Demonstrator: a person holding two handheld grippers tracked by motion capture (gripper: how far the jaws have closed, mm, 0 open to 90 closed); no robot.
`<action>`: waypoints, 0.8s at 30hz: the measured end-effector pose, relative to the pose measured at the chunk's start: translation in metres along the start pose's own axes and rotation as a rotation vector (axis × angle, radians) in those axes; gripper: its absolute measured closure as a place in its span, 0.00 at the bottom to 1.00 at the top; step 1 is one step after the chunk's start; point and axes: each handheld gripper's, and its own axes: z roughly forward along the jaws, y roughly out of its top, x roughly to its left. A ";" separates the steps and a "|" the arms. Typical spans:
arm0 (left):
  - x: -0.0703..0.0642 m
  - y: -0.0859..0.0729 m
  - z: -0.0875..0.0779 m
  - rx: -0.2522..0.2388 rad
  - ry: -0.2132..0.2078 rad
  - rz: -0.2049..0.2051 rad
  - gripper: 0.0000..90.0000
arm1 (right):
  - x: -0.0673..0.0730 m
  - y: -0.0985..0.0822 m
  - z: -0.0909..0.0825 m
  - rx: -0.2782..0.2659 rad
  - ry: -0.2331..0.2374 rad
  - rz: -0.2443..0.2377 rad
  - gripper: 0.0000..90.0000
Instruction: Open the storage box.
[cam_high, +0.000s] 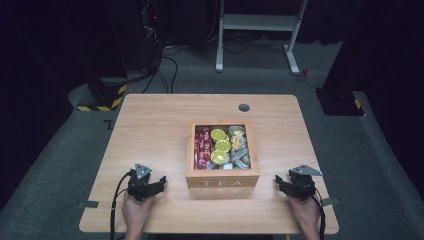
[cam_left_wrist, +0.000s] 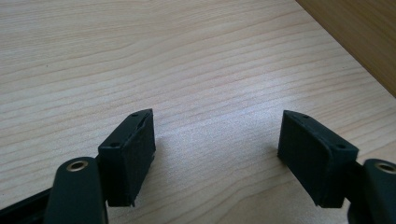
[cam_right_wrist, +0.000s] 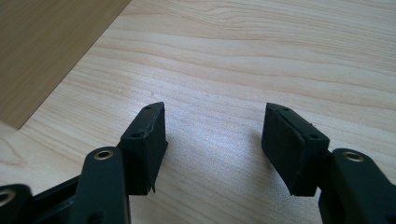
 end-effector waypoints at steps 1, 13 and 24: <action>0.000 0.000 0.000 0.000 0.000 0.000 0.30 | 0.000 0.000 0.000 0.000 0.001 0.001 0.45; -0.004 -0.002 -0.006 0.016 -0.067 0.034 0.30 | 0.000 0.000 0.000 -0.001 -0.003 0.000 0.46; -0.036 -0.006 -0.036 -0.061 -0.240 0.044 0.34 | 0.000 0.000 0.000 -0.002 -0.007 0.003 0.46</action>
